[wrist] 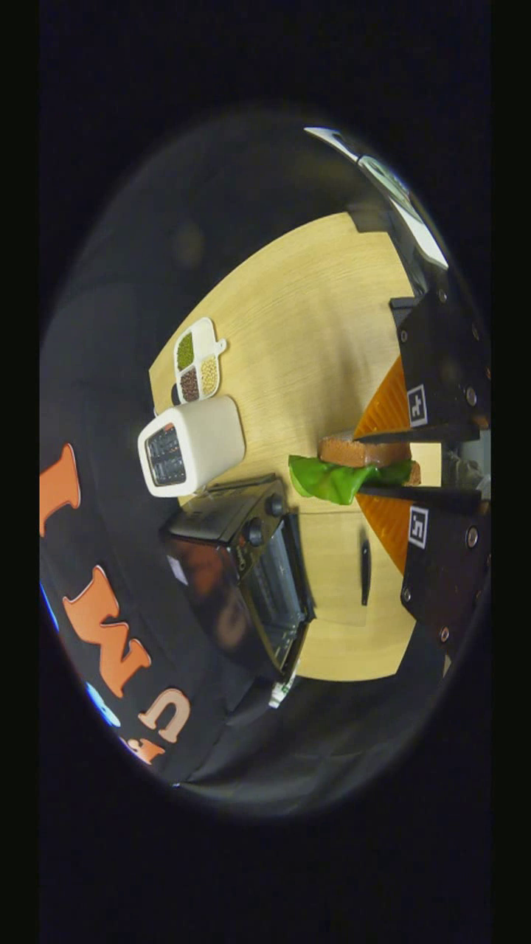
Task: Open the toaster oven, put the food inside, and close the toaster oven door.
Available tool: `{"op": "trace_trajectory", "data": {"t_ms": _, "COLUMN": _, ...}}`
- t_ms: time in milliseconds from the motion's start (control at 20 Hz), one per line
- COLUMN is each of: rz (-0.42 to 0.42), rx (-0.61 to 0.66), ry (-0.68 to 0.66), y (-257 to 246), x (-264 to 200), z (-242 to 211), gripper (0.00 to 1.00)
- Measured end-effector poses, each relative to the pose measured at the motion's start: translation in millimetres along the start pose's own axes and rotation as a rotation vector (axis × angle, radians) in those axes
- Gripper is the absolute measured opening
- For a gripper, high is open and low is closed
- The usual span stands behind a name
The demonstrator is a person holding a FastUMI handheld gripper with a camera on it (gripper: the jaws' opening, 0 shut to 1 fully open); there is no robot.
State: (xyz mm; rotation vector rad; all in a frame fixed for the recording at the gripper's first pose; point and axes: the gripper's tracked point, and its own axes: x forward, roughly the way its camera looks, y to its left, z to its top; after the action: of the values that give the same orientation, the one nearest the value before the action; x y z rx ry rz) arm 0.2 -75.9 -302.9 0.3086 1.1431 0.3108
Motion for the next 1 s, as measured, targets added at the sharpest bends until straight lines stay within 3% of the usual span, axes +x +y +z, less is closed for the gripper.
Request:
{"op": "trace_trajectory", "data": {"t_ms": 450, "rz": 0.209, "rx": 0.329, "ry": -0.238, "y": 84, "x": 10, "z": 6, "gripper": 0.24}}
{"op": "trace_trajectory", "data": {"t_ms": 550, "rz": 0.261, "rx": 0.440, "ry": -0.295, "y": 94, "x": 27, "z": 7, "gripper": 0.12}}
{"op": "trace_trajectory", "data": {"t_ms": 700, "rz": 0.276, "rx": 0.515, "ry": -0.292, "y": 105, "x": 61, "z": -18, "gripper": 0.08}}
{"op": "trace_trajectory", "data": {"t_ms": 1000, "rz": 0.464, "rx": 0.681, "ry": -0.457, "y": 145, "x": 72, "z": -3, "gripper": 0.07}}
